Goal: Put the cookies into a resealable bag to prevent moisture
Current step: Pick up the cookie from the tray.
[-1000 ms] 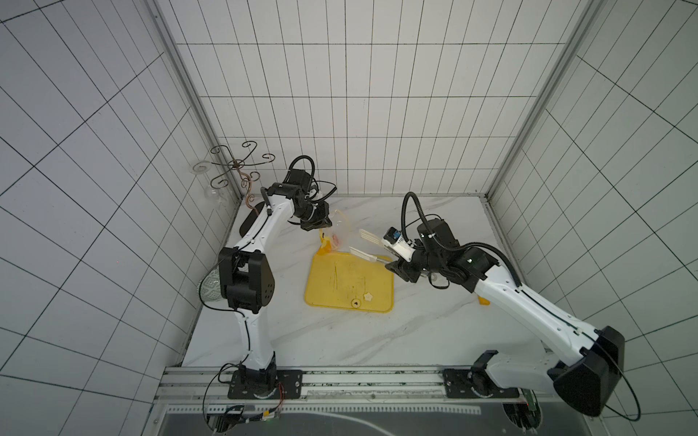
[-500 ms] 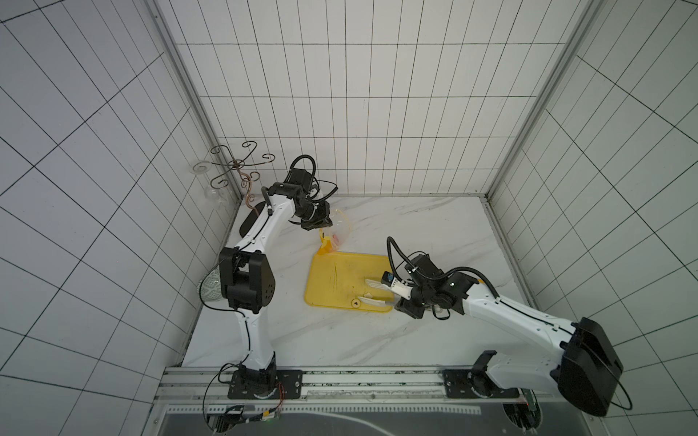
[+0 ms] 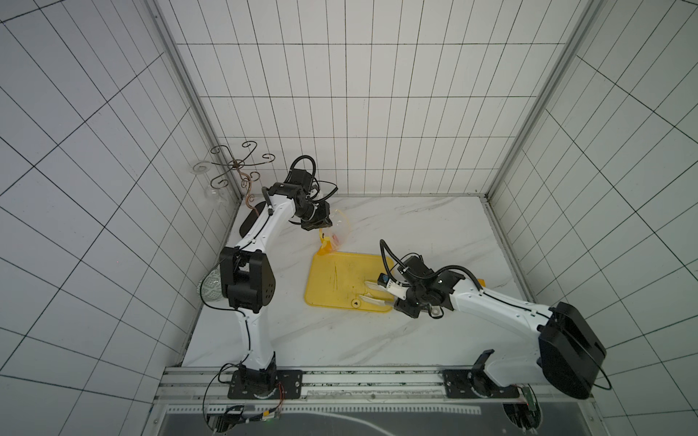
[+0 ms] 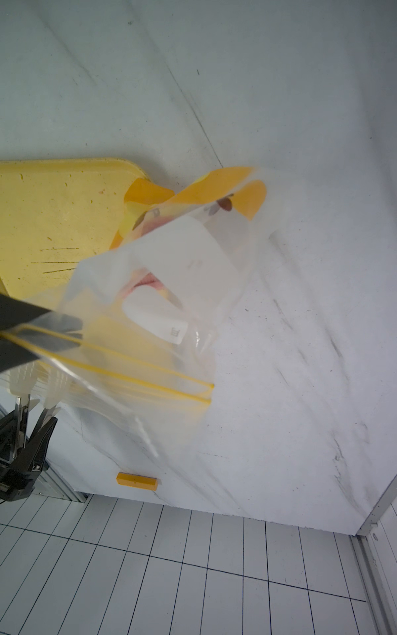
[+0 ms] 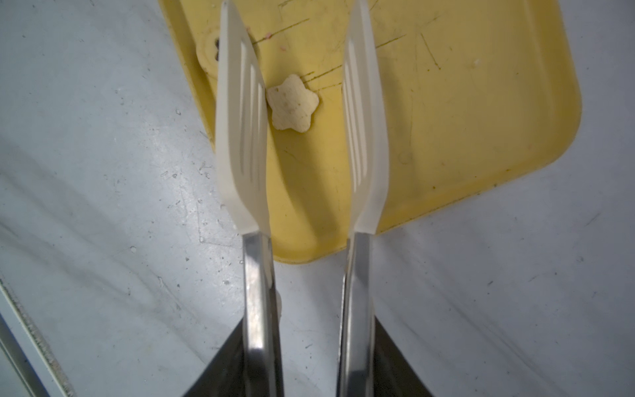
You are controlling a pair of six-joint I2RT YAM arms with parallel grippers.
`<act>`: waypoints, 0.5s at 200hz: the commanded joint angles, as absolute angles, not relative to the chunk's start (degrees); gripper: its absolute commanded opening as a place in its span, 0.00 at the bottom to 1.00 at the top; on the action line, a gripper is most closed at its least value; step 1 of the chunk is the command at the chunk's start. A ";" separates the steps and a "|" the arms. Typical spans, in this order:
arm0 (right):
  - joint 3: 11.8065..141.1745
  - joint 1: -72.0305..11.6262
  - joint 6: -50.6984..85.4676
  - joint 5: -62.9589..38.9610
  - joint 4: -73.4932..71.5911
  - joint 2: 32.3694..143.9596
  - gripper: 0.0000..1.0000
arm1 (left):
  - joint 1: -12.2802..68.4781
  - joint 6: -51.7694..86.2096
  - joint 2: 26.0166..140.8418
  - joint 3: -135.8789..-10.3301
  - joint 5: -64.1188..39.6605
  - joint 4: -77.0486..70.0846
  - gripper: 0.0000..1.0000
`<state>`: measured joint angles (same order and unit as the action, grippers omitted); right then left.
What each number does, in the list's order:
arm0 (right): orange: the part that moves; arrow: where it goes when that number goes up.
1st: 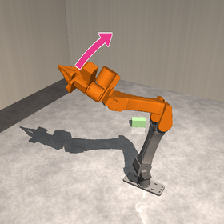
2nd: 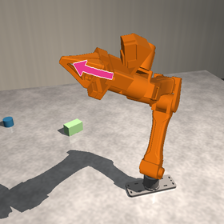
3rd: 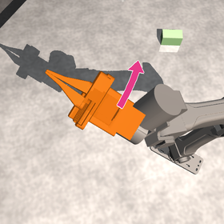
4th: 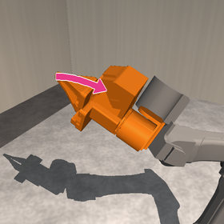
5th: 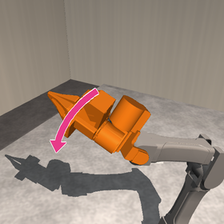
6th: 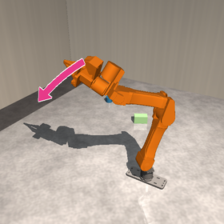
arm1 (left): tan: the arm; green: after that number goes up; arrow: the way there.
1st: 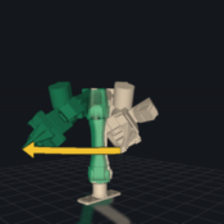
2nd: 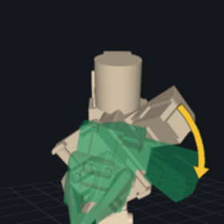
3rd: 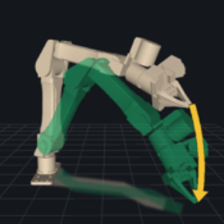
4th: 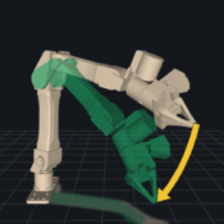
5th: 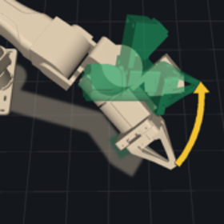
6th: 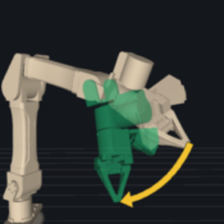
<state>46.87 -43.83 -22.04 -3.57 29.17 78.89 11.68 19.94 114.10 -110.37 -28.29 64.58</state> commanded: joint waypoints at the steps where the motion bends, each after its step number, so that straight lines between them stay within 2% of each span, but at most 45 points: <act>1: 46.73 -44.24 -22.05 -3.07 29.78 79.85 0.47 | 11.95 19.09 114.69 -110.97 -27.80 65.13 0.00; 100: 47.89 -44.30 -22.50 -1.85 31.54 78.82 0.38 | 12.02 19.11 114.75 -111.14 -27.60 65.21 0.00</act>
<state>46.87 -43.88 -22.04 -2.55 30.15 79.83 11.70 19.88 114.10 -110.37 -28.25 64.60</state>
